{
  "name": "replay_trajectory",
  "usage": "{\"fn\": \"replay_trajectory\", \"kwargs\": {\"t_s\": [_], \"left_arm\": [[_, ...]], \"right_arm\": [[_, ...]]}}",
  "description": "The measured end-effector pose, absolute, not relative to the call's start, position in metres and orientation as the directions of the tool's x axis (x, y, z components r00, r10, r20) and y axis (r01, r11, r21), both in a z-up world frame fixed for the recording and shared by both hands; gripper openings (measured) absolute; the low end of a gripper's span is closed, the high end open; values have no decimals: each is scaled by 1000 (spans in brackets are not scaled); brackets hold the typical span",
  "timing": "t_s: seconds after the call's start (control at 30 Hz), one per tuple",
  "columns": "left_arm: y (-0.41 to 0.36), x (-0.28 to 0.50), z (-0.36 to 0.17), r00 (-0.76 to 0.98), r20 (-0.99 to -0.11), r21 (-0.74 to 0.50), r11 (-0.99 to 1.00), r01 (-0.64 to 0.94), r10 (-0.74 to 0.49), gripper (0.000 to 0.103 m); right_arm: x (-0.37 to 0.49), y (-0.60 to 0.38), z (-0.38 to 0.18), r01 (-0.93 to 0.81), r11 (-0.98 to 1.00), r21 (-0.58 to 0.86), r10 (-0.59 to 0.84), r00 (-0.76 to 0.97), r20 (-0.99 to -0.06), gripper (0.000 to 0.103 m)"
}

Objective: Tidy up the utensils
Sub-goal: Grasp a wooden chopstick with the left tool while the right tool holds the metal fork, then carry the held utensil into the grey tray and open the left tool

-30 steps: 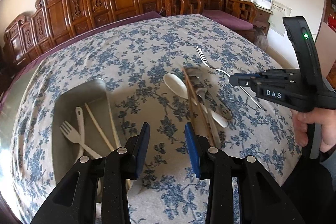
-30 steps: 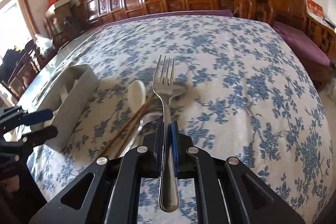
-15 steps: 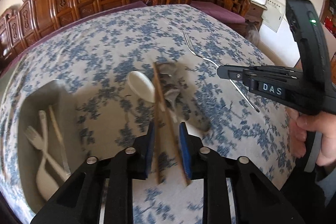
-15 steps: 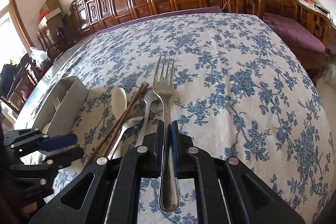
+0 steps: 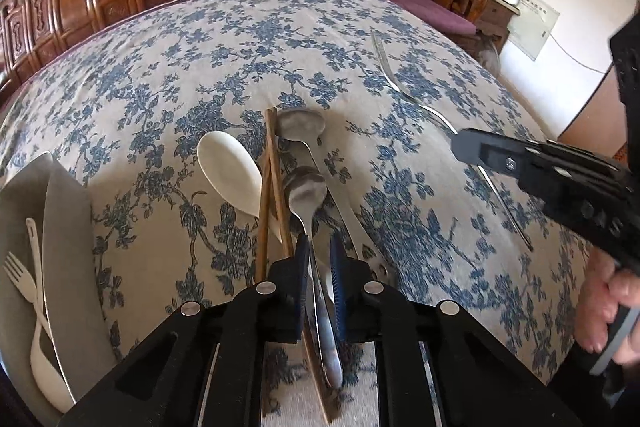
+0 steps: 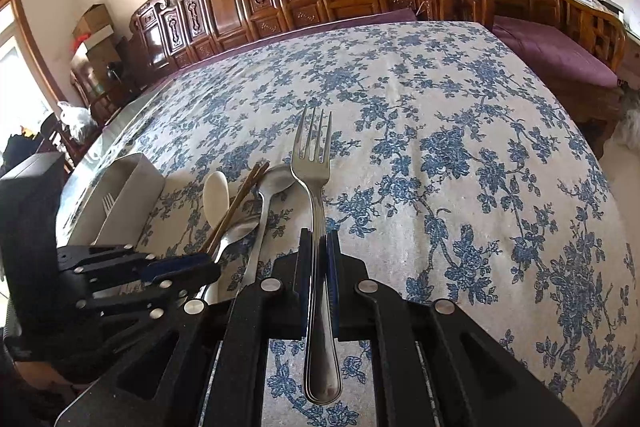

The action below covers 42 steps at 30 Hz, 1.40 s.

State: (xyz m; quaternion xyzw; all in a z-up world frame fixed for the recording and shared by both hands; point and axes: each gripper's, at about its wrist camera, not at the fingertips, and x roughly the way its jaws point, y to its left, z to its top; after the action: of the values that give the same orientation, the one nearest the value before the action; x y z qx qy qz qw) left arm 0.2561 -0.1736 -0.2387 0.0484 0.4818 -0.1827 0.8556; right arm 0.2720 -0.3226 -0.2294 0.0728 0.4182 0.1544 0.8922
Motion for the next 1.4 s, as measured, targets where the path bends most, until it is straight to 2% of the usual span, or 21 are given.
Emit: {"fn": "replay_trajectory", "kwargs": {"t_s": [0.37, 0.47, 0.6, 1.1, 1.4], "left_arm": [[-187, 273, -248, 459, -866, -24, 931, 364, -201, 10], [-190, 272, -249, 467, -864, 2, 928, 373, -186, 4], [-188, 268, -246, 461, -866, -14, 930, 368, -196, 3], [-160, 232, -179, 567, -785, -36, 933, 359, -249, 1], [-141, 218, -165, 598, -760, -46, 939, 340, -254, 1]], "right_arm": [[273, -325, -227, -209, 938, 275, 345, 606, -717, 9], [273, -325, -227, -209, 938, 277, 346, 607, -715, 9], [272, -325, -227, -208, 938, 276, 345, 607, -716, 9], [251, -301, -216, -254, 934, 249, 355, 620, -699, 9], [241, -283, -207, -299, 926, 230, 372, 625, -686, 9]]}}
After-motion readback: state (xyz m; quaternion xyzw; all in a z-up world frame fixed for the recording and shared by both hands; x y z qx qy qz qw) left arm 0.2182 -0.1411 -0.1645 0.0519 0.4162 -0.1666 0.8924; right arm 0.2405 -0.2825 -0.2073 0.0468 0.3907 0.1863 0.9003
